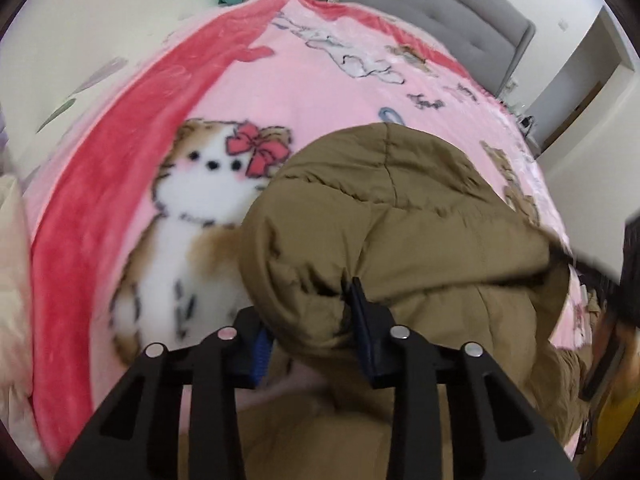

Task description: Fold large clothes

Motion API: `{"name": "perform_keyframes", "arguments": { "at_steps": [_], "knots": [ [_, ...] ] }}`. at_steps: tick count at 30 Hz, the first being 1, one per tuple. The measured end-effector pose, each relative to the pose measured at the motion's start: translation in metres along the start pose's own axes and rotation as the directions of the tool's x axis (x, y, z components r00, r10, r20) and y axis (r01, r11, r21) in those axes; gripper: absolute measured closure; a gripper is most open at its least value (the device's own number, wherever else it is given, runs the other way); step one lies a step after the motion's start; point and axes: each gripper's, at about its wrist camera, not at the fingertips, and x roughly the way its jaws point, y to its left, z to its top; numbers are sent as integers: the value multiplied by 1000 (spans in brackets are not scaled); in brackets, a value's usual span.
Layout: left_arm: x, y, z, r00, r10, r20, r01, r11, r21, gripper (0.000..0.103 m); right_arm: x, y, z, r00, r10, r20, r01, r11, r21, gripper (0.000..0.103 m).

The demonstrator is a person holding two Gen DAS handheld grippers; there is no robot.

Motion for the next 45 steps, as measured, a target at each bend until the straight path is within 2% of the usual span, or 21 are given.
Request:
{"name": "perform_keyframes", "arguments": {
  "at_steps": [2, 3, 6, 8, 10, 12, 13, 15, 17, 21, 24, 27, 30, 34, 35, 36, 37, 38, 39, 42, 45],
  "knots": [
    [-4, 8, -8, 999, 37, -16, -37, 999, 1, 79, -1, 2, 8, 999, -46, -4, 46, 999, -18, 97],
    [-2, 15, -13, 997, 70, -34, -70, 997, 12, 79, 1, -2, 9, 997, -75, -10, 75, 997, -14, 97],
    [13, 37, -19, 995, 28, -97, -32, 998, -44, 76, 22, -17, -9, 992, -83, -99, 88, 995, 44, 97],
    [17, 35, -12, 994, 52, -92, -55, 998, -35, 72, 35, -21, -26, 978, -143, -149, 143, 990, -8, 97],
    [19, 31, -7, 994, 78, -72, -79, 997, -22, 66, 37, -29, -41, 979, -152, -135, 151, 988, -21, 96],
    [22, 32, -1, 992, 104, -72, -106, 994, -36, 54, 31, -37, -51, 987, -125, -105, 127, 992, 19, 87],
    [21, 33, 1, 991, 111, -73, -114, 993, -34, 51, 23, -44, -55, 995, -67, -76, 72, 995, 70, 85],
    [14, 32, 3, 993, 107, -42, -107, 994, -8, 49, 1, -50, -57, 999, 39, -2, -39, 993, 113, 57],
    [4, 28, 2, 993, 116, -9, -115, 992, 51, 47, -14, -40, -55, 998, 48, 37, -49, 998, 33, 54],
    [3, 26, 11, 992, 123, -4, -122, 991, 59, 41, -1, -23, -51, 996, -53, -77, 44, 992, -118, 60],
    [6, 26, 17, 989, 149, -6, -149, 988, 28, 38, 5, -21, -57, 983, -163, -85, 145, 972, -186, 60],
    [16, 22, 22, 984, 179, -24, -178, 984, 27, 35, 13, -28, -51, 977, -192, -95, 179, 976, -127, 57],
    [24, 20, 22, 973, 227, -33, -225, 973, 56, 35, 32, -22, -41, 949, -286, -132, 259, 948, -186, 48],
    [37, 8, 22, 950, 308, -49, -299, 944, 139, 35, 59, -7, -35, 915, -354, -192, 290, 910, -297, 44],
    [39, 6, 22, 948, 315, -44, -305, 940, 152, 35, 65, -3, -33, 913, -360, -192, 288, 901, -325, 44],
    [40, 3, 23, 949, 313, -42, -303, 939, 161, 37, 72, -2, -31, 910, -355, -214, 270, 899, -345, 51],
    [41, 3, 24, 950, 311, -43, -300, 940, 161, 39, 75, -1, -29, 917, -312, -247, 222, 916, -335, 65],
    [40, 4, 27, 953, 302, -35, -294, 945, 144, 49, 73, -3, -27, 925, -280, -258, 194, 930, -313, 82],
    [36, 7, 28, 951, 309, -20, -304, 945, 123, 51, 65, -4, -24, 935, -269, -231, 194, 933, -302, 88],
    [23, 15, 26, 958, 285, 40, -287, 954, 92, 55, 38, -10, -23, 967, -195, -162, 151, 956, -253, 92],
    [39, 15, 15, 954, 301, -2, -297, 943, 150, 55, 38, -27, -37, 970, -152, -192, 114, 974, -193, 92]
  ]
}}
